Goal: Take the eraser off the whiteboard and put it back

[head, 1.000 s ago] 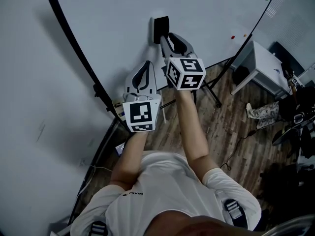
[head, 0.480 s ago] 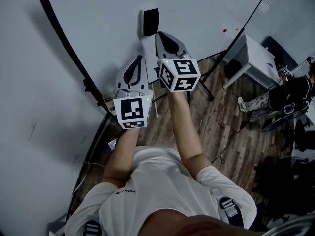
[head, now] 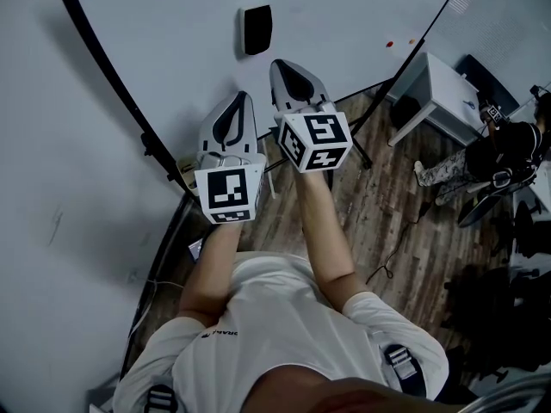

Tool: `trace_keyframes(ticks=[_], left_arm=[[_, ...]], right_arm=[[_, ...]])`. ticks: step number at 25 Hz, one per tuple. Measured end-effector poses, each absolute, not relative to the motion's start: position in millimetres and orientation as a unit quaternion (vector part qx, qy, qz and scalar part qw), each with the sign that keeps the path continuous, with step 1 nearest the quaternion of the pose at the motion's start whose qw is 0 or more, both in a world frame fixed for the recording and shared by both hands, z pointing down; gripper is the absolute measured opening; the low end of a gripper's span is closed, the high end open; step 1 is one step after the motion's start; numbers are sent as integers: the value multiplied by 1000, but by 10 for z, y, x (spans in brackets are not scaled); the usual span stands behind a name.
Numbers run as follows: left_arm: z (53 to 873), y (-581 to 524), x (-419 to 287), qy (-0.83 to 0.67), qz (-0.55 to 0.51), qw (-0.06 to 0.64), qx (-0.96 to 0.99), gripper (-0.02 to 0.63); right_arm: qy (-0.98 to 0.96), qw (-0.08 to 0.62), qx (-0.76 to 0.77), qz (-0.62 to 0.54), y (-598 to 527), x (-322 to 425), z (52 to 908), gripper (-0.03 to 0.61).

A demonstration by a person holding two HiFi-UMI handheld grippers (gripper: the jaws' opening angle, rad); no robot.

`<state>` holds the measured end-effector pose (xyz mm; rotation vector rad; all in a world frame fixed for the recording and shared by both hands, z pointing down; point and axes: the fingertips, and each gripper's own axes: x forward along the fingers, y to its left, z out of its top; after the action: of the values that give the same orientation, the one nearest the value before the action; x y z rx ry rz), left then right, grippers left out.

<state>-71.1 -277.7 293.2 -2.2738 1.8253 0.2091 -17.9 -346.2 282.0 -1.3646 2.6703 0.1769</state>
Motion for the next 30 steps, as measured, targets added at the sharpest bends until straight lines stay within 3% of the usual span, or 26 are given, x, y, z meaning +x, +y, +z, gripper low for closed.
trace_keyframes(ticks=[30], left_arm=[[2970,-2707,-634,613,66,109,-780,3]], right_arm=[[888,65,-452,57,-3023,-100,3018,14]])
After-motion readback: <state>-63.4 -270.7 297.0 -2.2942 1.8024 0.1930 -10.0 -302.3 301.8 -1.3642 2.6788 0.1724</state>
